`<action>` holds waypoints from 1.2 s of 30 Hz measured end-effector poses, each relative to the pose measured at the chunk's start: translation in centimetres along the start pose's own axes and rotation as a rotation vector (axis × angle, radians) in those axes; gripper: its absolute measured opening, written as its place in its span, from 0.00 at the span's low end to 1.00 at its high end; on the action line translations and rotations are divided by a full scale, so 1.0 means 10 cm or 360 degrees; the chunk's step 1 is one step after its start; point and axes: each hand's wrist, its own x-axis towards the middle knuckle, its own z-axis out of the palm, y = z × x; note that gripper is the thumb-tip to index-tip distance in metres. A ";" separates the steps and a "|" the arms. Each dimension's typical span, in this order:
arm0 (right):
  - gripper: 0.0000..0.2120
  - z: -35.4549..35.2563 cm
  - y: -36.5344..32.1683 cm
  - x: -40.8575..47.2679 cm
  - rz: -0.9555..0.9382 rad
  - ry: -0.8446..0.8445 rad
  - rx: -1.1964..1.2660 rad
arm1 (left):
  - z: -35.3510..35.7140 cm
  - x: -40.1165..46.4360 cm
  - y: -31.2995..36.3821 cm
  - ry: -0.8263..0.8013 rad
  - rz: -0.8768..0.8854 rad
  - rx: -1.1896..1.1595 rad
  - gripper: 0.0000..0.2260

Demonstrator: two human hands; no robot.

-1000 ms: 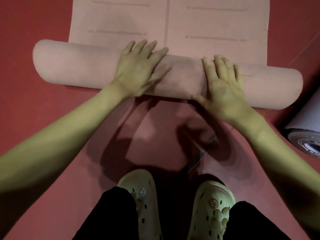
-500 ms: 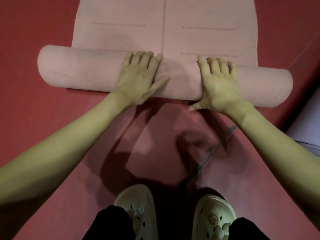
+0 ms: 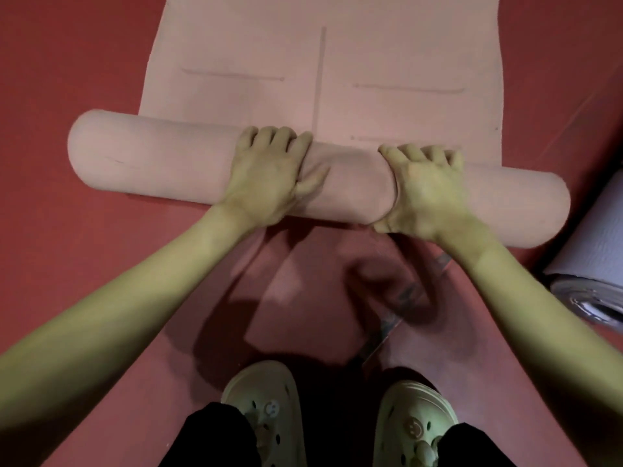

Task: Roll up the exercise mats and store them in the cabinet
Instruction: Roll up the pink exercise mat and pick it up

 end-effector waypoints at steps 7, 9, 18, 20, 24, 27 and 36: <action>0.54 0.10 -0.08 -0.51 -0.0078 -0.0168 0.0000 | -0.05 -0.53 0.18 -0.0061 0.0019 -0.0127 0.29; 0.55 0.10 -0.08 -0.52 -0.0086 -0.0238 -0.0002 | -0.03 -0.58 0.20 -0.0068 0.0022 -0.0094 0.29; 0.49 0.04 0.02 -0.49 -0.0215 -0.0173 0.0195 | -0.08 -0.07 0.09 -0.0198 -0.0027 -0.0132 0.32; 0.38 0.15 0.00 -0.55 -0.0209 -0.0013 0.0216 | -0.07 0.04 0.06 -0.0236 -0.0048 -0.0230 0.29; 0.28 0.30 -0.05 -0.51 -0.0132 0.0390 0.0189 | -0.07 0.00 0.09 -0.0104 -0.0062 -0.0181 0.26; 0.27 0.31 -0.05 -0.38 -0.0118 0.0544 0.0110 | -0.06 -0.18 0.14 0.0017 0.0028 -0.0077 0.24; 0.27 0.14 0.05 0.07 0.0045 0.0298 0.0098 | -0.04 0.08 0.09 -0.0023 -0.0033 -0.0004 0.25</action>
